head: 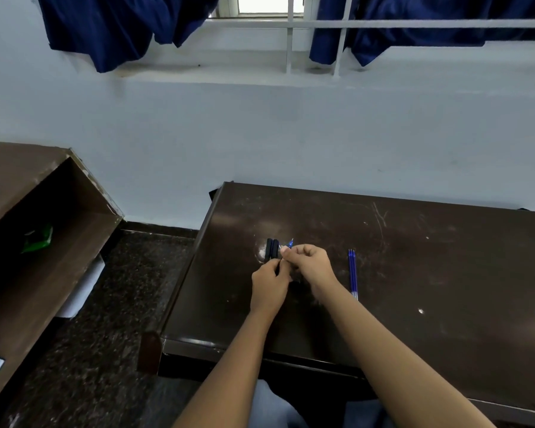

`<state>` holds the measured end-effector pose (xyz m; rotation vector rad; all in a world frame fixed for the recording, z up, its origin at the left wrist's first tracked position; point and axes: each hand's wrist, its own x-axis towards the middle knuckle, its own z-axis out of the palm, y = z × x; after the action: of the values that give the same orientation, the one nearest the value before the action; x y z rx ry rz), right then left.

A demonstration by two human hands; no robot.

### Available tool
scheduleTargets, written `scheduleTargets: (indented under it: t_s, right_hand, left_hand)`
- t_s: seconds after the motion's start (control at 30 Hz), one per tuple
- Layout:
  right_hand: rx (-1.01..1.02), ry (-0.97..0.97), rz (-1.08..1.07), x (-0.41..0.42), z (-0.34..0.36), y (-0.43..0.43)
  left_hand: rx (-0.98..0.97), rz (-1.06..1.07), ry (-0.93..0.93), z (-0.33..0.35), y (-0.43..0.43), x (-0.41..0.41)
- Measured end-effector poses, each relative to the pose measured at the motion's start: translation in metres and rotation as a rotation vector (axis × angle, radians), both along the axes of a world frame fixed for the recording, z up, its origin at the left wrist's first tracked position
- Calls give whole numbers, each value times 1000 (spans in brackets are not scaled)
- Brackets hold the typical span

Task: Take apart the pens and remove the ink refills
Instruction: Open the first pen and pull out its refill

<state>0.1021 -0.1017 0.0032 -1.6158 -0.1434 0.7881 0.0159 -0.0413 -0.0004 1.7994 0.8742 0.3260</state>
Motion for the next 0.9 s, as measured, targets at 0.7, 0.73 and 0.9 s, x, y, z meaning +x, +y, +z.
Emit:
scheduleTargets:
  t_s: [0.7,0.73,0.9]
  right_hand:
    - [284,428,-62,3,25,12]
    - [279,409,-31,4,26,13]
    - [129,268,-46,10,19,11]
  left_hand:
    - [-512,87,60,45,7,16]
    - [-450,102,56,45,6,16]
    - [-355,64,99,42,0,21]
